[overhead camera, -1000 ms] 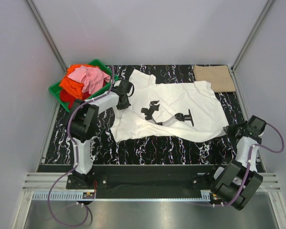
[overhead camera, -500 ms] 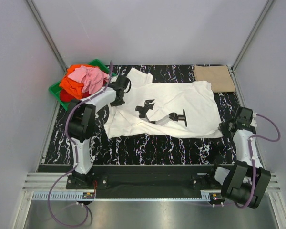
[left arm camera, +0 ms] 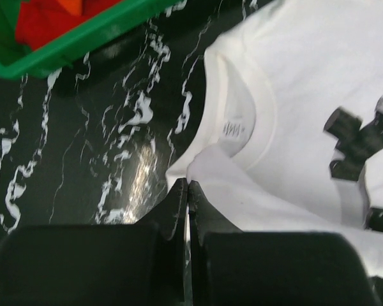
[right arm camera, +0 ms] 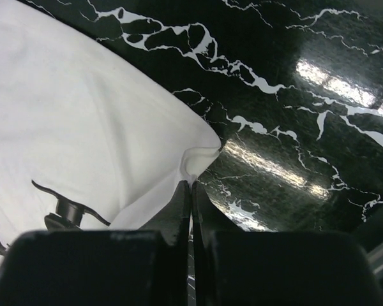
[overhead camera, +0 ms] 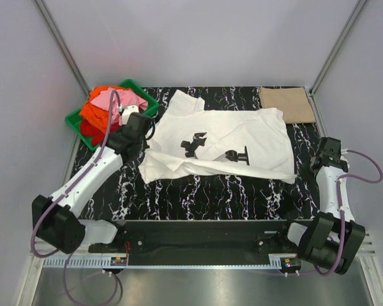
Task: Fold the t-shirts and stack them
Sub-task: Fold the tshirt
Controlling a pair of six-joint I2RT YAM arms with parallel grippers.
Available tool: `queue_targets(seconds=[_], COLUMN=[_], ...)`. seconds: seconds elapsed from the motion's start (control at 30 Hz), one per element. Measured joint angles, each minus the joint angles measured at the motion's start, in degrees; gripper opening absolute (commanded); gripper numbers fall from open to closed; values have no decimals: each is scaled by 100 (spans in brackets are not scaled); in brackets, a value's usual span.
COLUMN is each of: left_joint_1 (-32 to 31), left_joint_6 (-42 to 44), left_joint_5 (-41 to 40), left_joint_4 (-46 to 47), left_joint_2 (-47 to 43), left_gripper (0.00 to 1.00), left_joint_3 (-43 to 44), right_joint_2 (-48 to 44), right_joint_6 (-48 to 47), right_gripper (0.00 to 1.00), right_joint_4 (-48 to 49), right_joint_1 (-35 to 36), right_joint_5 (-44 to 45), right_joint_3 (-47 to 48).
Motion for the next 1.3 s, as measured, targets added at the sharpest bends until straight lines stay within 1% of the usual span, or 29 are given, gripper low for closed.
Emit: queue_targets(seconds=[0.2, 0.4, 0.7, 0.9, 1.1, 1.2, 1.3], left_joint_1=[-236, -352, -435, -678, -1003, -1123, -1222], left_joint_6=[-385, -1056, -2291, -3147, -4057, -4645, -5257], left_joint_5=[164, 636, 1202, 1449, 1482, 1329, 1060], left_joint_4=[-431, -704, -1233, -1733, -2321, -2907, -3348], left_joint_2=[-1060, -2127, -3093, -3215, -3440, -3429, -3346], left_gripper=[0, 0, 0, 0, 0, 0, 0], left_joint_3=[-859, -1753, -2280, -2476, -2479, -2358, -2015], right_joint_2=[-304, -804, -881, -688, -671, -671, -673], right_joint_6=[-76, -181, -195, -190, -179, -170, -153], right_gripper=[0, 0, 0, 0, 0, 0, 0], right_joint_4=[-437, -870, -1180, -1207, -1215, -1217, -1220], right_joint_1=[0, -4, -4, -4, -11, -15, -15], right_joint_5=[4, 138, 374, 592, 756, 798, 807], right_joint_3=[22, 142, 157, 160, 164, 164, 164])
